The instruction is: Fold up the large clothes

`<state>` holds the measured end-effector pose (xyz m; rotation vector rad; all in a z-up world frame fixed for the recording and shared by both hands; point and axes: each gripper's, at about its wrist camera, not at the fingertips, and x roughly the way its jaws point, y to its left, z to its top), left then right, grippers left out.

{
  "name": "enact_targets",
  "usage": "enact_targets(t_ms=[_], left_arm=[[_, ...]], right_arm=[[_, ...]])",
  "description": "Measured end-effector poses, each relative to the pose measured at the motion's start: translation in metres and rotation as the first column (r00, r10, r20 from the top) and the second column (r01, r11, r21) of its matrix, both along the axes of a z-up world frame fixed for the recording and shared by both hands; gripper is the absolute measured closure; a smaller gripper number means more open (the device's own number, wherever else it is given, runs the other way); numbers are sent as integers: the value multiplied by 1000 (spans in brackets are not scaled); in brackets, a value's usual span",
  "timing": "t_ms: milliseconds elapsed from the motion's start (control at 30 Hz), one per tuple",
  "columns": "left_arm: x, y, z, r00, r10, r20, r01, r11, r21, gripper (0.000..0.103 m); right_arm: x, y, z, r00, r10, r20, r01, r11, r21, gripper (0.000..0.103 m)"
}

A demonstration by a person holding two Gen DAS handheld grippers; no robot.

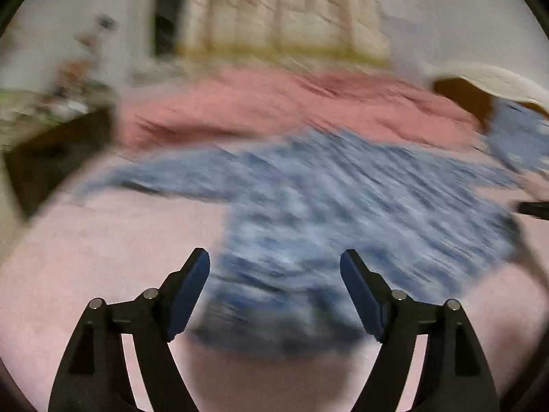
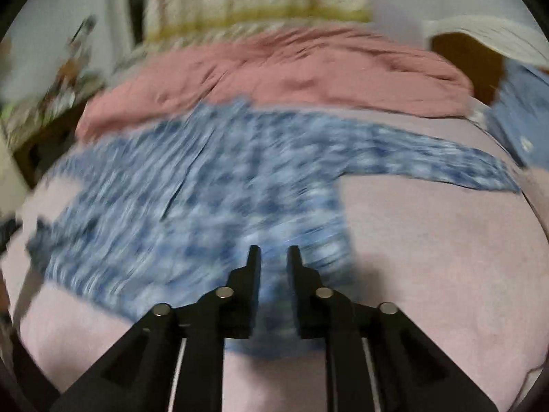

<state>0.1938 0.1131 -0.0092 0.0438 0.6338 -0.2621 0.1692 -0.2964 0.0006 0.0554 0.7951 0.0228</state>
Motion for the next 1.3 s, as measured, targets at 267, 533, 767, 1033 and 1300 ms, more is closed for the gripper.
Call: enact_targets(t_ms=[267, 533, 767, 1033, 1300], left_arm=[[59, -16, -59, 940, 78, -332, -62, 996, 61, 43], [113, 4, -68, 953, 146, -267, -141, 989, 36, 56], [104, -7, -74, 968, 170, -184, -153, 982, 107, 55], [60, -8, -39, 976, 211, 46, -215, 972, 99, 54], [6, -55, -20, 999, 17, 35, -19, 999, 39, 48]], right_arm=[[17, 46, -41, 999, 13, -47, -15, 999, -38, 51], [28, 30, -71, 991, -112, -72, 103, 988, -111, 45], [26, 26, -75, 989, -138, -59, 132, 986, -106, 42], [15, 23, -65, 984, -175, 19, 176, 979, -99, 42], [-11, 27, -46, 993, -97, 73, 95, 995, 22, 42]])
